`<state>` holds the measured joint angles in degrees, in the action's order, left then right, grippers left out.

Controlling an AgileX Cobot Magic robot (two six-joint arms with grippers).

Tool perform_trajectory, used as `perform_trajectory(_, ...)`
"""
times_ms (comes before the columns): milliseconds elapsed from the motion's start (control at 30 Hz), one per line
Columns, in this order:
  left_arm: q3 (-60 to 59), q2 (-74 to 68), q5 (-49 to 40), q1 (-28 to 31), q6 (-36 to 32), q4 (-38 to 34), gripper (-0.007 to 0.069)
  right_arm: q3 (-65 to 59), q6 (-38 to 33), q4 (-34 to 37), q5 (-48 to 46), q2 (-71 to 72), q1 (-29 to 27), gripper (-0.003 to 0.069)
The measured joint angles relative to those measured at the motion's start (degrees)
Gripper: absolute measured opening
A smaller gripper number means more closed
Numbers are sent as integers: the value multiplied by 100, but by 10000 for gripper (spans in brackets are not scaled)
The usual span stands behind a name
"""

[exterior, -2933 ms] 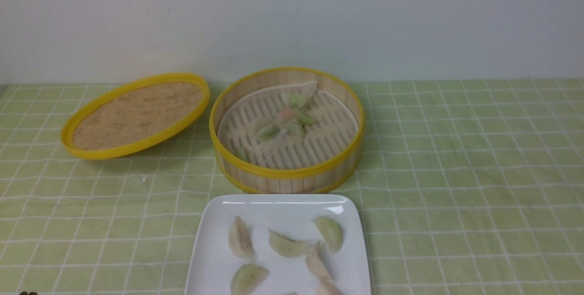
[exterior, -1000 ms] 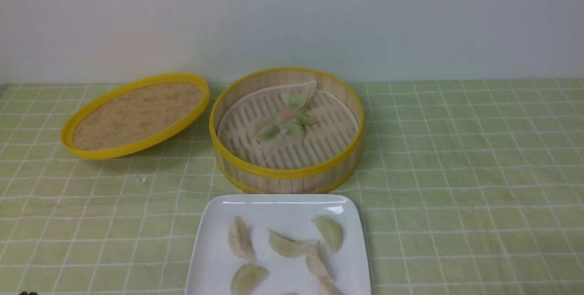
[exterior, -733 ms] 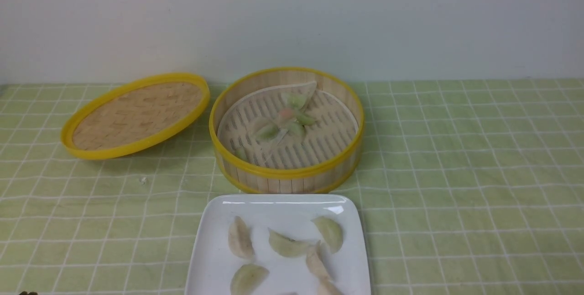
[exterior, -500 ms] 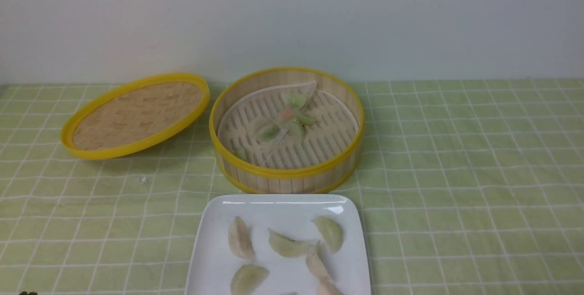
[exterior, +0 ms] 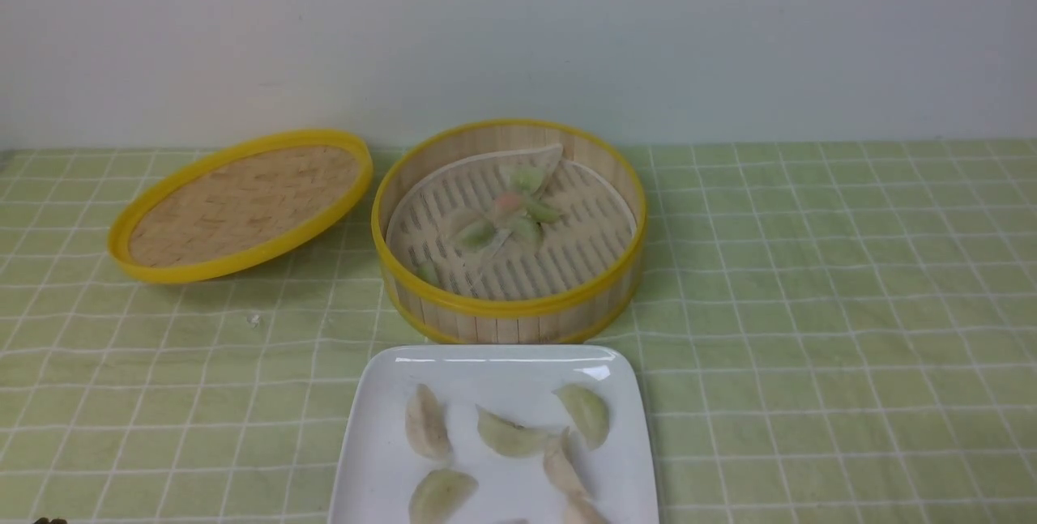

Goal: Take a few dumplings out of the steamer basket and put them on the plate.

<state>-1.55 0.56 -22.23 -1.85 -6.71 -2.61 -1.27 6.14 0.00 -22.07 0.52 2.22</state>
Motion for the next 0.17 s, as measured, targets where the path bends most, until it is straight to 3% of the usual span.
perform_trajectory(167, 0, 0, 0, 0, 0, 0, -6, 0, 0, 0, 0, 0, 0, -15)
